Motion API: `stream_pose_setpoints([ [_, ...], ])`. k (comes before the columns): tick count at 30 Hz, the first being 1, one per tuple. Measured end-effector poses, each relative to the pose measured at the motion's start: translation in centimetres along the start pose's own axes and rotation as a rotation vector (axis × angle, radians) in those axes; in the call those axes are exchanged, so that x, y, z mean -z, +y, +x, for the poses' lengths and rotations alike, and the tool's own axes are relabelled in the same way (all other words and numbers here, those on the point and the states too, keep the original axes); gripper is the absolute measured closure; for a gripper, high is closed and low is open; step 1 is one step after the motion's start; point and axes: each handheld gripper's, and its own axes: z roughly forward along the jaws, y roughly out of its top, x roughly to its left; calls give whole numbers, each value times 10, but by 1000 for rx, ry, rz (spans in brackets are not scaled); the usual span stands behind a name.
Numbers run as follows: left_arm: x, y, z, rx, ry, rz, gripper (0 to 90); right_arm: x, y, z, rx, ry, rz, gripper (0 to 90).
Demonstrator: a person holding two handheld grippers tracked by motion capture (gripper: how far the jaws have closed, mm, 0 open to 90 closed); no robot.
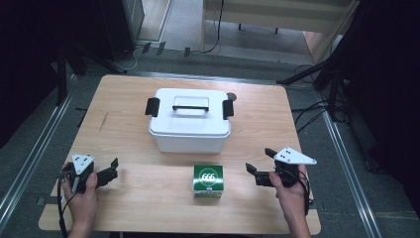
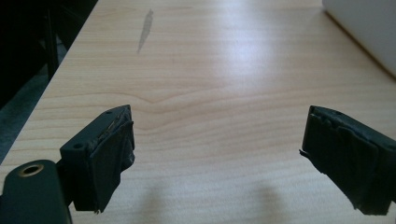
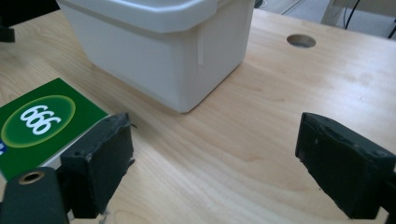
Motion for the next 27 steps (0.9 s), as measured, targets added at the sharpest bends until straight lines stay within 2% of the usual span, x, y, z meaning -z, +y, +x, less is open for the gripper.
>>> stream_pose_setpoints([
  [2, 0, 0, 1, 1, -7, -1, 96, -1, 4, -1, 13, 0, 6, 102],
  [3, 0, -1, 1, 5, -7, -3, 96, -3, 15, -6, 35, 2, 25, 102],
  [5, -1, -1, 0, -2, -18, 2, 96, -4, 19, -8, 37, 7, 31, 105],
  [6, -2, -1, -1, -6, -21, 6, 97, -5, 32, -15, 49, 19, 32, 118],
  [8, -3, -2, -1, -8, -30, 8, 97, -7, 45, -20, 73, 13, 34, 123],
  [10, -3, -2, -1, -10, -31, 11, 97, -7, 50, -22, 79, 19, 38, 124],
  [11, -4, -2, -1, -12, -30, 9, 97, -10, 64, -24, 108, 40, 49, 127],
  [14, -3, -2, -2, -22, -32, 11, 98, -15, 80, -25, 155, 52, 73, 126],
  [15, -3, -2, -2, -22, -32, 11, 97, -15, 80, -25, 155, 52, 73, 126],
  [16, -4, -2, -2, -16, -34, 9, 98, -20, 93, -25, 196, 65, 101, 126],
  [17, -4, -2, -2, -16, -34, 9, 98, -20, 93, -25, 196, 65, 101, 126],
  [18, -4, -2, -1, -11, -37, 8, 98, -24, 104, -25, 226, 73, 120, 126],
  [22, -4, -2, -1, -15, -39, 8, 98, -29, 117, -26, 257, 93, 135, 126],
  [23, -4, -2, -2, -15, -36, 10, 98, -33, 128, -28, 276, 117, 146, 129],
  [24, -4, -2, -2, -17, -35, 11, 98, -33, 128, -28, 276, 117, 146, 129],
  [26, -4, -2, -2, -11, -34, 8, 98, -40, 141, -28, 316, 146, 178, 149],
  [27, -4, -2, -2, -11, -34, 8, 98, -40, 141, -28, 316, 146, 178, 149],
])
